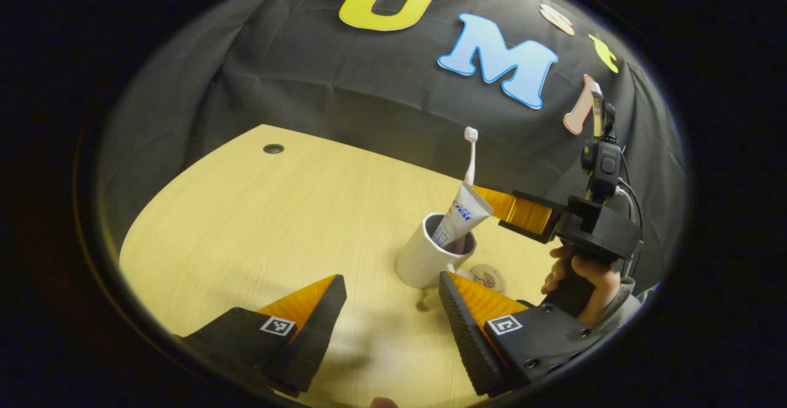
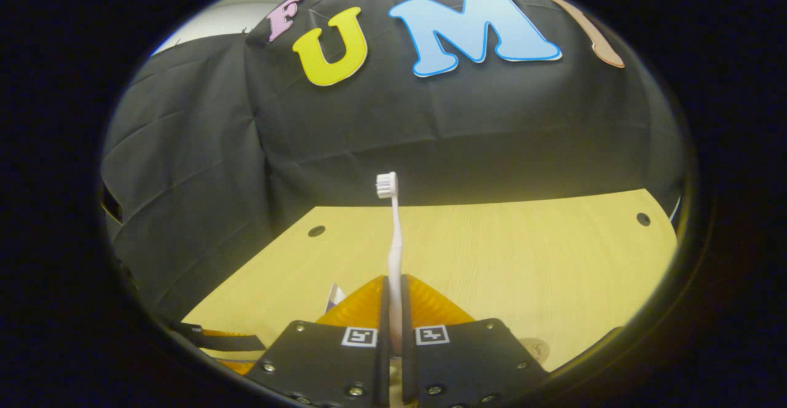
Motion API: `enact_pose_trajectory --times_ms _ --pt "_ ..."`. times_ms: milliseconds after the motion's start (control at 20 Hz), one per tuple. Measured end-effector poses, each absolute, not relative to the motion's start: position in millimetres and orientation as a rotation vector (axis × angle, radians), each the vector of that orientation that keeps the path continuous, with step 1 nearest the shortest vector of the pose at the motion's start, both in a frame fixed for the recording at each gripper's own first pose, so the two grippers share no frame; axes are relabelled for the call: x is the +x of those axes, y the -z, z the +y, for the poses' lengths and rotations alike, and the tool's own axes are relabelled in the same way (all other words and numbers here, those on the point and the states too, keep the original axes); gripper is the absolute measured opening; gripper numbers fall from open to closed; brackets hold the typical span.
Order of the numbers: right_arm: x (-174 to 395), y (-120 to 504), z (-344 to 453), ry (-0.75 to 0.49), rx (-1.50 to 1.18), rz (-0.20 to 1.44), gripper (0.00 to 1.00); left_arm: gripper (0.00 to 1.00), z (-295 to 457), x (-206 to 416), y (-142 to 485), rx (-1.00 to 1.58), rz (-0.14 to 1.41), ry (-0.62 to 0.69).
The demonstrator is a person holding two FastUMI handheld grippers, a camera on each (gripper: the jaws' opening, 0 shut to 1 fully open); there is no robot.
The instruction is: Put the toothbrush and toothpaste on the desktop into the cup, then pick up the cup and place it on the coaster on the desktop.
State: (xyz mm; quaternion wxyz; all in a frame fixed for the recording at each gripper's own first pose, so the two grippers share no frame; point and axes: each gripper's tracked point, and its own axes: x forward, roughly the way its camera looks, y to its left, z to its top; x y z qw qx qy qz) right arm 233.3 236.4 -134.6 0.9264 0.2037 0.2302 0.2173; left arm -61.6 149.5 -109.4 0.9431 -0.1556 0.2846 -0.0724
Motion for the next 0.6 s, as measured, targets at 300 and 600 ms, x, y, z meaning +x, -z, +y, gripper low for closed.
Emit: enact_pose_trajectory --times_ms 300,600 --pt "232.0 126.8 227.9 -0.430 0.421 0.459 0.52 0.97 149.0 -62.0 112.3 -0.310 0.582 0.152" --pt "226.1 116.2 206.2 -0.392 0.406 0.441 0.88 0.97 138.3 -64.4 111.9 -0.309 0.587 0.175"
